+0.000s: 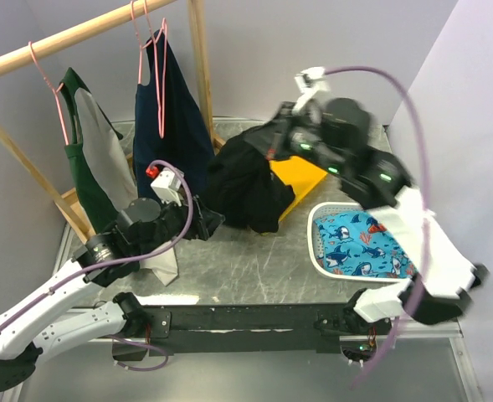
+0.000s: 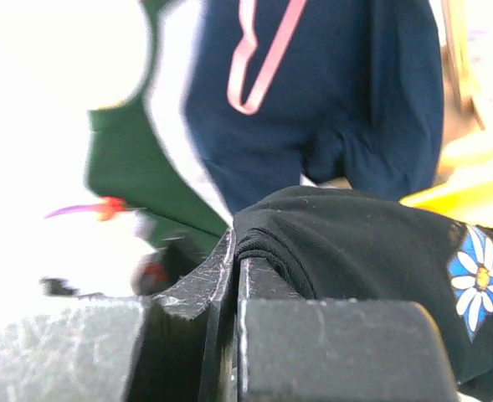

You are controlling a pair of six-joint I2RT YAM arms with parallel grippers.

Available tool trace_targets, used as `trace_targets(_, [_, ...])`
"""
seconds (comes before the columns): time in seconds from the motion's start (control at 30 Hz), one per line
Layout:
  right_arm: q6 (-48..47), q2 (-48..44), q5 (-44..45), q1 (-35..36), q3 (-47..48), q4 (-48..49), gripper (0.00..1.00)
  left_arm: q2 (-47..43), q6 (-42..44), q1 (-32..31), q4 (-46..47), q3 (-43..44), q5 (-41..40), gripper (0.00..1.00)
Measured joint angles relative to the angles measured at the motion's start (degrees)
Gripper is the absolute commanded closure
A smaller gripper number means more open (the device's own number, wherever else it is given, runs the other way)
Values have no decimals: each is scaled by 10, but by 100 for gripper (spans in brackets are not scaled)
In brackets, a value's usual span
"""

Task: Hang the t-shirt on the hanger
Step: Place the T-shirt at the center of the board.

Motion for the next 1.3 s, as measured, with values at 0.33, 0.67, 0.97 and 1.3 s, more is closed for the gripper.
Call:
trace_targets(0.33, [21, -139, -32, 16, 61, 40, 100, -25, 7, 0, 3, -3, -5, 11])
trace_targets(0.67, [31, -26, -83, -42, 111, 56, 100, -8, 6, 0, -1, 10, -5, 32])
trace_targets(0.97, [41, 263, -96, -106, 14, 50, 27, -7, 3, 0, -19, 5, 21, 28])
trace_targets(1.3, [2, 59, -11, -120, -154, 30, 9, 116, -9, -115, -14, 16, -9, 36])
